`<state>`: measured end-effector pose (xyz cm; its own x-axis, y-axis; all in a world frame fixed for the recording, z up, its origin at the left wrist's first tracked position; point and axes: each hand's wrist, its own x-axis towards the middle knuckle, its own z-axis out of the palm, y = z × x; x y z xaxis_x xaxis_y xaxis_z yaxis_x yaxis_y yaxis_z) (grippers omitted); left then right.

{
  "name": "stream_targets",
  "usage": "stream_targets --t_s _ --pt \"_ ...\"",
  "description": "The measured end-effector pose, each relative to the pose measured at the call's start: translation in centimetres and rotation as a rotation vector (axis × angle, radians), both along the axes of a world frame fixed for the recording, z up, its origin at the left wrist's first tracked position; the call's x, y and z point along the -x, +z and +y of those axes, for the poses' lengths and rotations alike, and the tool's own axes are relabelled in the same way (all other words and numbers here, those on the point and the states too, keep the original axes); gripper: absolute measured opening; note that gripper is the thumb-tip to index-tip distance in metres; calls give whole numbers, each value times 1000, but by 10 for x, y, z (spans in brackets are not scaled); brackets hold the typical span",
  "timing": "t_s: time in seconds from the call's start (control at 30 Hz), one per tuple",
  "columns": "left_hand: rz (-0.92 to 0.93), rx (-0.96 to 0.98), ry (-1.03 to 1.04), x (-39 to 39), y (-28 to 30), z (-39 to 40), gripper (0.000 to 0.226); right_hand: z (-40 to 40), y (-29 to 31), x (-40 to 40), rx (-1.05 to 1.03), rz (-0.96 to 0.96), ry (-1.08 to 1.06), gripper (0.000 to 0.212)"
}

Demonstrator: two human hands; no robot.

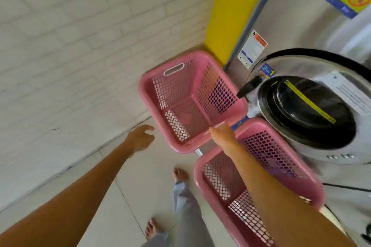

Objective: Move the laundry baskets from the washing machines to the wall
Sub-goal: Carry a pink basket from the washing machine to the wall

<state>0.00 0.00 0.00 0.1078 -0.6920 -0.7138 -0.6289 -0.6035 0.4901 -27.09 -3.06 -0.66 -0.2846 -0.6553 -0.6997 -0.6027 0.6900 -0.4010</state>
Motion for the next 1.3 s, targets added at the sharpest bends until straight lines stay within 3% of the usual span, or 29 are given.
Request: stream_targets --t_s 0.17,0.33,0.57,0.73,0.9,1.1,1.2,1.3 --pt "-136 208 -96 37 -29 -83 44 -29 -61 -7 -92 73 -234 69" --pt "-223 396 -147 52 -66 -188 50 -29 -101 -20 -56 176 -328 98" --pt "-422 486 -226 48 -101 -275 74 -22 -104 -26 -9 263 -220 92" --pt "-548 447 -308 39 -112 -280 85 -25 -96 -27 -28 242 -268 89" --pt "-728 171 -427 5 -98 -258 80 -18 -95 -24 -52 153 -316 89" --pt "-449 204 -109 -31 -107 -201 54 -15 -103 -23 -77 138 -421 84" --pt "-460 153 -93 -37 -103 -193 61 -17 -101 -22 -107 105 -491 70" --pt "-542 37 -180 -53 -98 -176 74 -10 -99 -29 -144 125 -487 73"
